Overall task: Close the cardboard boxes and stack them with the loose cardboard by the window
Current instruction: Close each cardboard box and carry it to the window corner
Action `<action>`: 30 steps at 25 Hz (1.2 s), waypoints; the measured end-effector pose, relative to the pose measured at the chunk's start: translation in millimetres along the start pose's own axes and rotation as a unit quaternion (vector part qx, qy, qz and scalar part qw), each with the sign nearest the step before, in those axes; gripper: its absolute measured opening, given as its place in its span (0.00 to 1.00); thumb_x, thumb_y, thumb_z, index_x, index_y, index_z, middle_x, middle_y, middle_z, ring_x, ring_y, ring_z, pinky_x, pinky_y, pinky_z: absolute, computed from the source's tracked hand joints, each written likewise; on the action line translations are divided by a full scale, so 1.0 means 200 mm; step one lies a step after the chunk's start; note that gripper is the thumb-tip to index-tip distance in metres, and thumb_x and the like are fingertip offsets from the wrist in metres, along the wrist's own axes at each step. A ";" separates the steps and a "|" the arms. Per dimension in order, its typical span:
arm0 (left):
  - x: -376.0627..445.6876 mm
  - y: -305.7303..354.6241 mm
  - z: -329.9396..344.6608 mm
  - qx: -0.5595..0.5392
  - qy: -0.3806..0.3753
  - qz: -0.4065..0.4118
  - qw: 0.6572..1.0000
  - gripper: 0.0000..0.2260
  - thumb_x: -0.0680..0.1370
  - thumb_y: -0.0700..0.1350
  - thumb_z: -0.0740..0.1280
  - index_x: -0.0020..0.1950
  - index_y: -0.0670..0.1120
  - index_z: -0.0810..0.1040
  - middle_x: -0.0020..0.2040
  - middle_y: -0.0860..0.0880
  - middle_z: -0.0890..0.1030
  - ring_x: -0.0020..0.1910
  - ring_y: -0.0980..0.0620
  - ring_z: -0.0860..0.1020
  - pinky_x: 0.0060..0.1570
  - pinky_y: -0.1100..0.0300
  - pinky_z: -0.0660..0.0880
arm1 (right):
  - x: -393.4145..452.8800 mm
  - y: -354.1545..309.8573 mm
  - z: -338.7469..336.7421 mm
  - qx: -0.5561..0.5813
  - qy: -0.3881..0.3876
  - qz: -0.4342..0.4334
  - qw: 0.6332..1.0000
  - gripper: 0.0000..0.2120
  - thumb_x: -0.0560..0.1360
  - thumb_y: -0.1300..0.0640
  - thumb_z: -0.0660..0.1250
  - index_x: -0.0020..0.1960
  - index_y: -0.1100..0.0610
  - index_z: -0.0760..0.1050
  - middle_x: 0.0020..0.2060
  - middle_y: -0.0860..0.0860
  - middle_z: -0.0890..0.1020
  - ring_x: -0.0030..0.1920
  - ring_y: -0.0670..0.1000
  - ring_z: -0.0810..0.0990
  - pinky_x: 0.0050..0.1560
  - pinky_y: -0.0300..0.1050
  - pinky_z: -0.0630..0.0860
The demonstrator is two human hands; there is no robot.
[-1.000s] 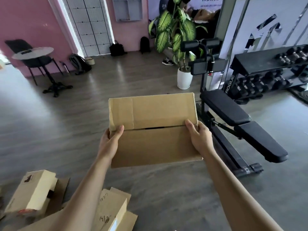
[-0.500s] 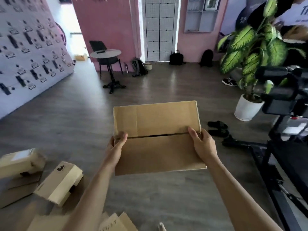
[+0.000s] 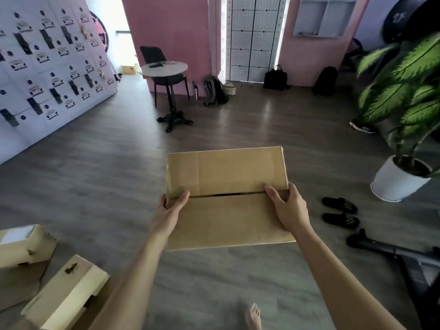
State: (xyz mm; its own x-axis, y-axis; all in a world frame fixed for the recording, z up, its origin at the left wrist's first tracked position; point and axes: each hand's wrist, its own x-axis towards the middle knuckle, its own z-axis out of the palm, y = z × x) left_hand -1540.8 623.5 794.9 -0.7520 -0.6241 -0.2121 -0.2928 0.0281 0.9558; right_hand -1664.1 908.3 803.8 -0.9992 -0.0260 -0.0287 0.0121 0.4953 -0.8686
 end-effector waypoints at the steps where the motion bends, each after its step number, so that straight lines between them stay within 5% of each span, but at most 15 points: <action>1: 0.13 0.03 0.02 -0.003 0.008 -0.003 1.000 0.33 0.60 0.77 0.71 0.59 0.61 0.72 0.47 0.66 0.78 0.45 0.64 0.75 0.42 0.66 0.69 | 0.15 -0.04 0.07 -0.004 -0.009 -0.007 1.000 0.32 0.70 0.26 0.64 0.63 0.48 0.72 0.48 0.42 0.79 0.49 0.50 0.78 0.47 0.48 0.72; 7: 0.81 0.21 0.01 -0.016 0.096 -0.026 0.995 0.35 0.59 0.78 0.70 0.58 0.59 0.71 0.48 0.66 0.79 0.48 0.61 0.77 0.49 0.61 0.73 | 0.99 -0.35 0.52 -0.008 -0.100 -0.051 0.994 0.32 0.70 0.26 0.63 0.60 0.51 0.74 0.50 0.46 0.81 0.53 0.54 0.79 0.56 0.55 0.76; 9: 1.02 0.28 -0.07 -0.024 0.132 -0.033 0.990 0.33 0.57 0.79 0.70 0.52 0.59 0.74 0.44 0.66 0.81 0.46 0.65 0.77 0.44 0.63 0.72 | 1.24 -0.53 0.72 -0.011 -0.135 -0.078 0.988 0.35 0.70 0.26 0.63 0.63 0.52 0.73 0.51 0.47 0.81 0.52 0.53 0.78 0.53 0.53 0.75; 13: 1.38 0.36 -0.28 -0.071 0.209 -0.040 0.974 0.34 0.60 0.74 0.74 0.59 0.58 0.76 0.54 0.58 0.82 0.53 0.55 0.81 0.55 0.53 0.77 | 1.59 -0.86 1.17 -0.015 -0.195 -0.128 0.972 0.35 0.70 0.26 0.62 0.64 0.52 0.73 0.49 0.46 0.79 0.48 0.50 0.75 0.48 0.49 0.70; 16: 1.69 0.38 -0.44 -0.089 0.224 -0.039 0.970 0.31 0.63 0.72 0.75 0.60 0.60 0.74 0.54 0.61 0.79 0.52 0.59 0.79 0.49 0.59 0.75 | 1.79 -1.04 1.52 -0.004 -0.227 -0.140 0.964 0.35 0.70 0.26 0.62 0.65 0.50 0.72 0.47 0.44 0.77 0.50 0.51 0.76 0.48 0.49 0.71; 19: 2.08 0.42 -0.65 -0.079 0.248 -0.036 0.965 0.30 0.64 0.72 0.72 0.60 0.59 0.73 0.52 0.63 0.78 0.49 0.62 0.76 0.43 0.64 0.71 | 1.99 -1.25 1.89 -0.002 -0.229 -0.148 0.962 0.34 0.70 0.27 0.63 0.65 0.50 0.72 0.49 0.45 0.78 0.55 0.53 0.77 0.51 0.50 0.72; 24: 2.71 0.59 -0.93 -0.059 0.240 -0.017 0.969 0.34 0.67 0.71 0.73 0.67 0.56 0.73 0.57 0.58 0.80 0.55 0.54 0.79 0.54 0.56 0.75 | 2.35 -1.59 2.33 0.015 -0.211 -0.161 0.964 0.33 0.70 0.26 0.63 0.64 0.48 0.71 0.49 0.42 0.78 0.52 0.50 0.77 0.48 0.50 0.73; 30: 3.49 0.71 -1.06 -0.041 0.240 -0.018 0.970 0.34 0.66 0.73 0.71 0.67 0.59 0.72 0.50 0.64 0.76 0.48 0.63 0.75 0.46 0.61 0.71 | 2.89 -1.86 2.82 0.023 -0.206 -0.149 0.967 0.34 0.70 0.26 0.64 0.65 0.49 0.72 0.53 0.46 0.80 0.53 0.51 0.78 0.53 0.52 0.76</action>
State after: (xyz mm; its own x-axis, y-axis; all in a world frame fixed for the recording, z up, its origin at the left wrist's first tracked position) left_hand -1981.6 26.6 826.0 -0.3739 -0.9160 -0.1456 -0.2506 -0.0514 0.9667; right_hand -2224.5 219.7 830.5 -0.8595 -0.5096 0.0392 -0.2624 0.3741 -0.8895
